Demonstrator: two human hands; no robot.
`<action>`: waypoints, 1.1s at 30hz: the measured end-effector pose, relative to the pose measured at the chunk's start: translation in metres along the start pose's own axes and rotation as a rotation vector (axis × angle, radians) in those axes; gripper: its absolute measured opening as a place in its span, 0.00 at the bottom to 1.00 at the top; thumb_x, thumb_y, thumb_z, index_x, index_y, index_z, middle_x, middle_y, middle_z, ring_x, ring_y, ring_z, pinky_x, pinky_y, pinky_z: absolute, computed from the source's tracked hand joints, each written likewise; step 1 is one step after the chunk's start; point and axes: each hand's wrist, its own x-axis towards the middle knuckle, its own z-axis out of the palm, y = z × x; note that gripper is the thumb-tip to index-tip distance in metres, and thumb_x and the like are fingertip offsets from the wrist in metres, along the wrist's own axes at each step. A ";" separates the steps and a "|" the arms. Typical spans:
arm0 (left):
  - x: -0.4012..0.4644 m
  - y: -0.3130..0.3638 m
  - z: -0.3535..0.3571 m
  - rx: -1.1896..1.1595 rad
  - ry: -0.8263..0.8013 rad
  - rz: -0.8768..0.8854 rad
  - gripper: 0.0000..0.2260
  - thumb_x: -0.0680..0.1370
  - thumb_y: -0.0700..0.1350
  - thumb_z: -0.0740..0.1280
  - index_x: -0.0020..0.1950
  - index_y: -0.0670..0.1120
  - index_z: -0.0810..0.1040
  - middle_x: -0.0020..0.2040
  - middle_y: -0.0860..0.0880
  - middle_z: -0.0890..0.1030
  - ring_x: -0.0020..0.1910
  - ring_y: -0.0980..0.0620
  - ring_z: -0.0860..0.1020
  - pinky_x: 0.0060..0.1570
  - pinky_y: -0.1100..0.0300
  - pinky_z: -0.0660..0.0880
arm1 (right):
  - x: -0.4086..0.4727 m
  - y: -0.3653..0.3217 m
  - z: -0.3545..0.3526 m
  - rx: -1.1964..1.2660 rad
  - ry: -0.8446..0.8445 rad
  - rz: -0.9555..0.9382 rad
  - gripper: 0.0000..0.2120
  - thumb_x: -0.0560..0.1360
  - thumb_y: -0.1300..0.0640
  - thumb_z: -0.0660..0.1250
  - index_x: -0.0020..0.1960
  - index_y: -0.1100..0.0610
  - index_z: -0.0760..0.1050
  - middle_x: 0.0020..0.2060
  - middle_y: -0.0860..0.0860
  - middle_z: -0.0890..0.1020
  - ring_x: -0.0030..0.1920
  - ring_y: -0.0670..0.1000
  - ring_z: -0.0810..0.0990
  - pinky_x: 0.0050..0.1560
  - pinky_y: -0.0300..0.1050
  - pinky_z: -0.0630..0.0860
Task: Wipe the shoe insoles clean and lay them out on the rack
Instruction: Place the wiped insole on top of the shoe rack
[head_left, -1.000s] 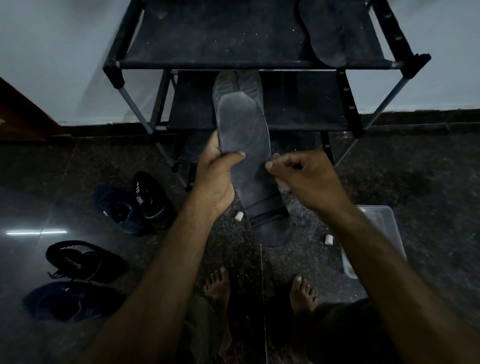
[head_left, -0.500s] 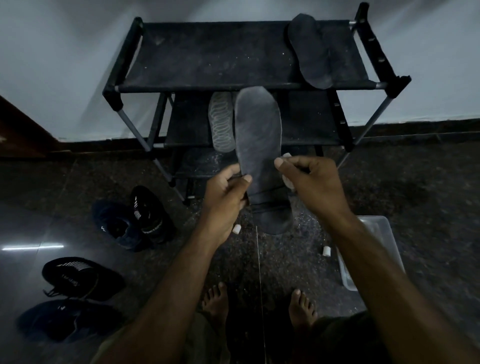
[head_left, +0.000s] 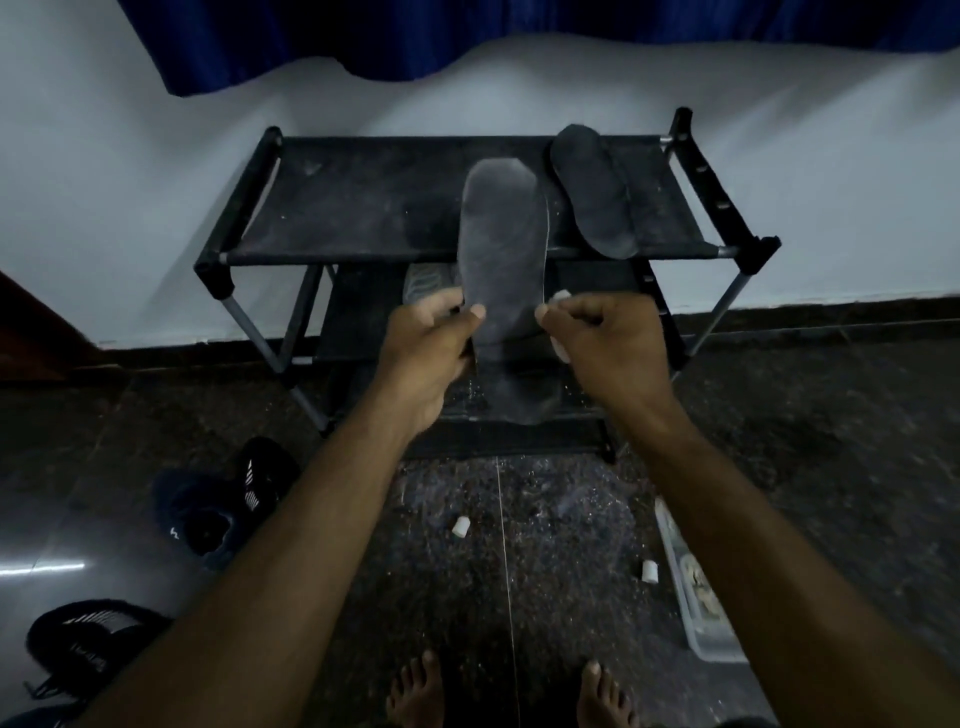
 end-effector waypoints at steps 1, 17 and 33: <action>0.011 0.010 0.002 0.003 0.003 0.006 0.06 0.81 0.38 0.64 0.53 0.46 0.80 0.48 0.48 0.85 0.48 0.51 0.84 0.47 0.59 0.81 | 0.014 -0.005 0.000 0.000 0.003 -0.011 0.16 0.74 0.57 0.71 0.28 0.59 0.78 0.22 0.49 0.78 0.25 0.44 0.73 0.30 0.35 0.70; 0.141 0.064 0.032 0.153 0.022 -0.077 0.04 0.78 0.39 0.69 0.46 0.42 0.75 0.52 0.43 0.79 0.47 0.53 0.78 0.35 0.69 0.78 | 0.164 -0.014 -0.002 -0.221 -0.037 0.116 0.11 0.72 0.58 0.73 0.33 0.58 0.75 0.31 0.53 0.79 0.31 0.48 0.77 0.37 0.43 0.76; 0.172 0.047 0.038 0.147 0.069 -0.136 0.18 0.80 0.40 0.67 0.66 0.35 0.70 0.61 0.40 0.79 0.56 0.49 0.79 0.39 0.65 0.79 | 0.187 0.013 0.016 -0.347 0.006 0.125 0.13 0.73 0.54 0.73 0.34 0.55 0.73 0.35 0.51 0.80 0.34 0.48 0.78 0.27 0.35 0.67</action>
